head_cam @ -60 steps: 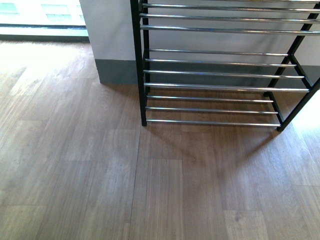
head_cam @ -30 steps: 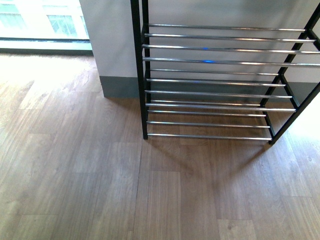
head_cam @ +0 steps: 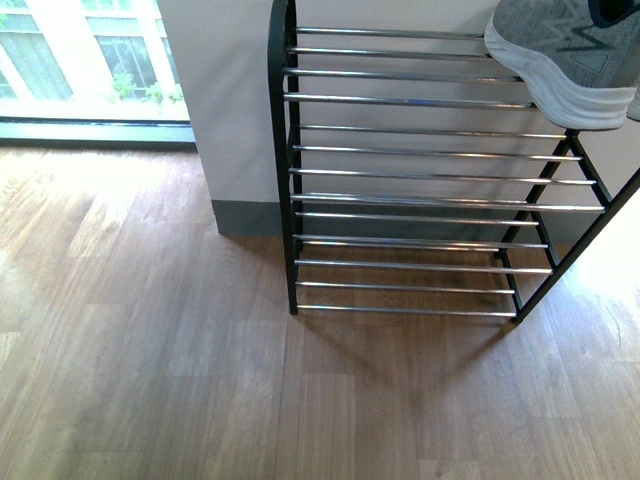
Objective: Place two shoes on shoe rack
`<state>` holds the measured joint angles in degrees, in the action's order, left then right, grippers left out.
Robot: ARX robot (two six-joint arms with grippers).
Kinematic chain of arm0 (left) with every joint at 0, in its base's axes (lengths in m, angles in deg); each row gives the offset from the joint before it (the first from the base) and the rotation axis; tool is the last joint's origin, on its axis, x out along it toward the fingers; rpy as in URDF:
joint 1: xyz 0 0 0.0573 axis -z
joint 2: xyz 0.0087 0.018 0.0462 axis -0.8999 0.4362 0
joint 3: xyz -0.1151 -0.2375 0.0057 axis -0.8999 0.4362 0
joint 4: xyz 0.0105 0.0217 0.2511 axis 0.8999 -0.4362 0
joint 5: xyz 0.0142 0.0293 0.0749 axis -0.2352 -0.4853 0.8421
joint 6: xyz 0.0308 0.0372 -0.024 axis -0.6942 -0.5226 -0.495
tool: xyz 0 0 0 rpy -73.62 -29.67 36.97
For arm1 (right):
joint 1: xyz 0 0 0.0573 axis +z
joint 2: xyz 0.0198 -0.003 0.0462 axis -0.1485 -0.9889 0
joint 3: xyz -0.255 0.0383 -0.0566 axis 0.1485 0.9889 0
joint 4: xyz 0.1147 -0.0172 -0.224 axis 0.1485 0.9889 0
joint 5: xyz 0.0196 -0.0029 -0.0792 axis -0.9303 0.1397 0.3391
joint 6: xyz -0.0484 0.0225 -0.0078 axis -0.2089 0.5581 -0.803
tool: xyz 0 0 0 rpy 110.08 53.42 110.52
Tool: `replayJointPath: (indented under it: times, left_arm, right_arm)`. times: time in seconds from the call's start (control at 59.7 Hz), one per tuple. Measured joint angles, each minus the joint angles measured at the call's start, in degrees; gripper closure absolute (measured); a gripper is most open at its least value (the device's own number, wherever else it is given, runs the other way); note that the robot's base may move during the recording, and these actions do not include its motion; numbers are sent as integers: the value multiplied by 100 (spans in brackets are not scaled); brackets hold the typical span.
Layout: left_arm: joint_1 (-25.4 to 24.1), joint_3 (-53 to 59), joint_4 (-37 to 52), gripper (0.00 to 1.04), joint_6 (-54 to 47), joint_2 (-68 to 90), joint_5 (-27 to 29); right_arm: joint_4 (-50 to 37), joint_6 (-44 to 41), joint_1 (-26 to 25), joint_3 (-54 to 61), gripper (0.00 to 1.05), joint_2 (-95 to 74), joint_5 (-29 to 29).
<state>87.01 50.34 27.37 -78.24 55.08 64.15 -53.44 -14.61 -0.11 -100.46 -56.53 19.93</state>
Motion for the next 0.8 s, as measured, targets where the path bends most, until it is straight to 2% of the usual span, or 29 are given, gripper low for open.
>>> replayJointPath:
  times: [0.603, 0.687, 0.804]
  left_arm:
    - [-2, 0, 0, 103, 0, 15, -4]
    - [-2, 0, 0, 103, 0, 15, -4]
    - [-2, 0, 0, 103, 0, 15, -4]
  right_arm:
    - [0, 0, 0, 0, 103, -17, 0]
    - [-479, 586, -13, 109, 103, 11, -358]
    - [-437, 1429, 177, 92, 103, 254, -243]
